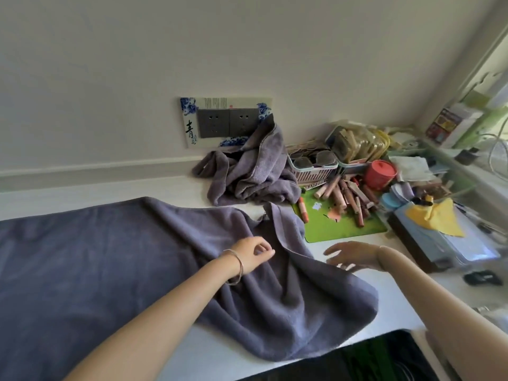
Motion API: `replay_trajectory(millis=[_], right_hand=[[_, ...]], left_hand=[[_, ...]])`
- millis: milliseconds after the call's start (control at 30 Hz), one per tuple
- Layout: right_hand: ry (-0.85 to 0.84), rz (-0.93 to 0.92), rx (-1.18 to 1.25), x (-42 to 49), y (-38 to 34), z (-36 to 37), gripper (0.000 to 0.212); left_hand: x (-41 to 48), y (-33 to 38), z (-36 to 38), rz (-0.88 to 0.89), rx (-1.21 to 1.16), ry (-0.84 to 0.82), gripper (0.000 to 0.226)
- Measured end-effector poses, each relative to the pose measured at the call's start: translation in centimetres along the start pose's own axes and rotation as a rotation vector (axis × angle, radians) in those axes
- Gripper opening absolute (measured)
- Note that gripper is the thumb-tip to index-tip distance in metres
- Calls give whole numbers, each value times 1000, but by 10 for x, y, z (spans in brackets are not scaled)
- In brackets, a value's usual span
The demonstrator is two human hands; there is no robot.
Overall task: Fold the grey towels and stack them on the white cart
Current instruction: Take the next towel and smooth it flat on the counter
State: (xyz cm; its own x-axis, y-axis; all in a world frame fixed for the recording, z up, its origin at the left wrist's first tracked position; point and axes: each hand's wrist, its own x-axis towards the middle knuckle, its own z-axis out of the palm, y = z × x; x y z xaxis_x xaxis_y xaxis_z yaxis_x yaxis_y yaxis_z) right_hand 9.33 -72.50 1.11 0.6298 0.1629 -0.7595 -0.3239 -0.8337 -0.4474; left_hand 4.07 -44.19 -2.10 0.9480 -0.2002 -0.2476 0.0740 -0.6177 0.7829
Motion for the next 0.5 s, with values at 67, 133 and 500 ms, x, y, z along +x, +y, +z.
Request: replay_trajectory(millis=[67,133,500], right_hand=[[103,-72,-96,4,-10,2,47],[259,-203,-53,14,-24,9,55],[789,-286,-289,83,-111,66,61]], left_hand=[[8,-3,-4,37,82,75,28],[18,-8,-7,78,176,154,37],[67,-34,-17,86,606,303,41]])
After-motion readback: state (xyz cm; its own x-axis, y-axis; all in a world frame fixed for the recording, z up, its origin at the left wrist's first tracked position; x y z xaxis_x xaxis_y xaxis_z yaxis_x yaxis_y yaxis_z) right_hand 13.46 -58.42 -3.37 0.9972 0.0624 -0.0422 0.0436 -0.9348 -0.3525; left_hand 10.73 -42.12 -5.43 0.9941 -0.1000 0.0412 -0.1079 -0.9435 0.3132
